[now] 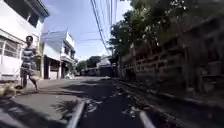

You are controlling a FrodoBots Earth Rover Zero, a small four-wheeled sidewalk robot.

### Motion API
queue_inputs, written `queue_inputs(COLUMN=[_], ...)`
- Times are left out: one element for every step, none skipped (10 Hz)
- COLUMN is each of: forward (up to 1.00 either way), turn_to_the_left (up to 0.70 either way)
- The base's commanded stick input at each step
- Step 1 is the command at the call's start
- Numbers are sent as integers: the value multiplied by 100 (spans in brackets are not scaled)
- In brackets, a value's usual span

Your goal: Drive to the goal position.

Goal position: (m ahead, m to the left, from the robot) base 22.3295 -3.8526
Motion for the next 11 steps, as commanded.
queue_inputs(forward=[100,100,100,100,100,100,100,100,100,100,100], turn_to_the_left=[0,0,0,0,0,0,0,0,0,0,0])
